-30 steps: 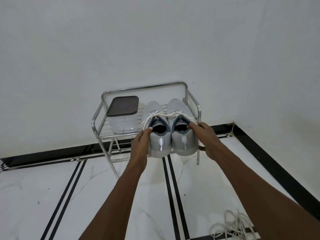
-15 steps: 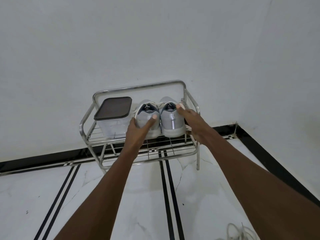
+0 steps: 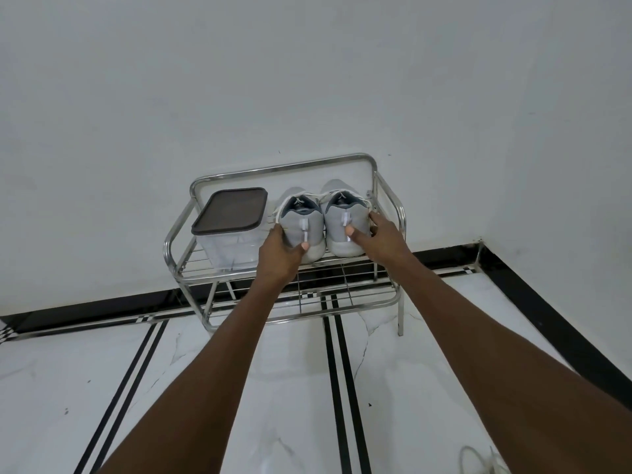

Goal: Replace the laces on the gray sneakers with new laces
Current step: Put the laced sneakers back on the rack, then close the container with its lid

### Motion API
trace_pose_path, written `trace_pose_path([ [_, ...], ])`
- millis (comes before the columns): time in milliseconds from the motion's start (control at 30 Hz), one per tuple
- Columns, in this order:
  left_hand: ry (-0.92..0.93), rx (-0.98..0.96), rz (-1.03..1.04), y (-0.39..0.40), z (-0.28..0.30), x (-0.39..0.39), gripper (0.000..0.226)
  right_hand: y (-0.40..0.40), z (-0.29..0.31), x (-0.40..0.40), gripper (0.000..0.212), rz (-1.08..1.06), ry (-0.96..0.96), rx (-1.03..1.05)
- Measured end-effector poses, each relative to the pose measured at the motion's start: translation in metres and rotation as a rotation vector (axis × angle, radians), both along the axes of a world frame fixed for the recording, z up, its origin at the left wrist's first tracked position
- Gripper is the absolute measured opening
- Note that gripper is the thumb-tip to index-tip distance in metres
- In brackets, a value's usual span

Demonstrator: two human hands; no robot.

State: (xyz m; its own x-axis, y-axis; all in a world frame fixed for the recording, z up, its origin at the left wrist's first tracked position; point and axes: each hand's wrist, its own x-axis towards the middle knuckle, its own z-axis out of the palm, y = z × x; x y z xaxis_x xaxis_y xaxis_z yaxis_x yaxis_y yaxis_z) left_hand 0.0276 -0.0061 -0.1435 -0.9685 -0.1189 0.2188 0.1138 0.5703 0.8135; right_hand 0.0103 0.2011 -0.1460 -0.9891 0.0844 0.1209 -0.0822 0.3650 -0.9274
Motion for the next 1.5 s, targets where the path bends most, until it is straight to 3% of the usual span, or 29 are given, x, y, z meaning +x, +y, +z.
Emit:
trace_pose_path([
  [100,0.084,-0.002,0.035,-0.009,0.006,0.021,0.051,-0.018,0.005,0.011,0.064,-0.285,0.037,0.213],
  [167,0.215,0.0,0.025,-0.023,0.012,0.034,0.026,-0.038,0.012,0.024,0.053,-0.409,0.224,0.298],
  [233,0.369,-0.022,0.068,-0.038,0.019,0.041,0.013,-0.061,0.019,0.03,0.042,-0.379,0.362,0.282],
  [333,0.529,0.011,0.373,-0.068,0.028,0.037,0.013,-0.096,0.027,0.035,0.037,-0.317,0.408,0.276],
  [433,0.427,0.031,0.573,-0.096,0.033,0.022,0.022,-0.119,0.028,0.031,0.03,-0.331,0.499,0.325],
  [533,0.144,0.179,0.536,-0.115,0.03,0.007,0.049,-0.142,0.033,0.023,0.025,-0.172,0.507,0.284],
  [600,0.032,0.281,0.458,-0.12,0.027,-0.002,0.051,-0.156,0.039,0.019,0.026,-0.043,0.478,0.228],
  [767,-0.049,0.436,0.378,-0.126,0.018,-0.014,0.045,-0.184,0.039,0.014,0.037,0.054,0.328,0.313],
  [900,-0.116,0.521,0.409,-0.13,0.021,-0.019,0.052,-0.192,0.031,0.001,0.036,0.099,0.155,0.248],
  [1000,-0.135,0.557,0.398,-0.136,0.021,-0.024,0.056,-0.193,0.02,-0.003,0.056,0.141,0.071,0.129],
  [1133,-0.1,0.583,0.388,-0.137,0.02,-0.017,0.038,-0.197,0.016,0.001,0.065,0.114,0.073,0.006],
  [1233,-0.052,0.63,0.388,-0.135,0.02,0.0,0.033,-0.199,0.022,0.014,0.06,0.076,0.121,-0.114],
  [1367,0.048,0.67,0.371,-0.12,0.027,0.046,0.029,-0.19,0.03,0.046,0.035,-0.071,0.197,-0.204],
  [1500,0.114,0.749,0.367,-0.103,0.018,0.107,0.028,-0.175,0.02,0.089,0.036,-0.093,0.155,-0.241],
])
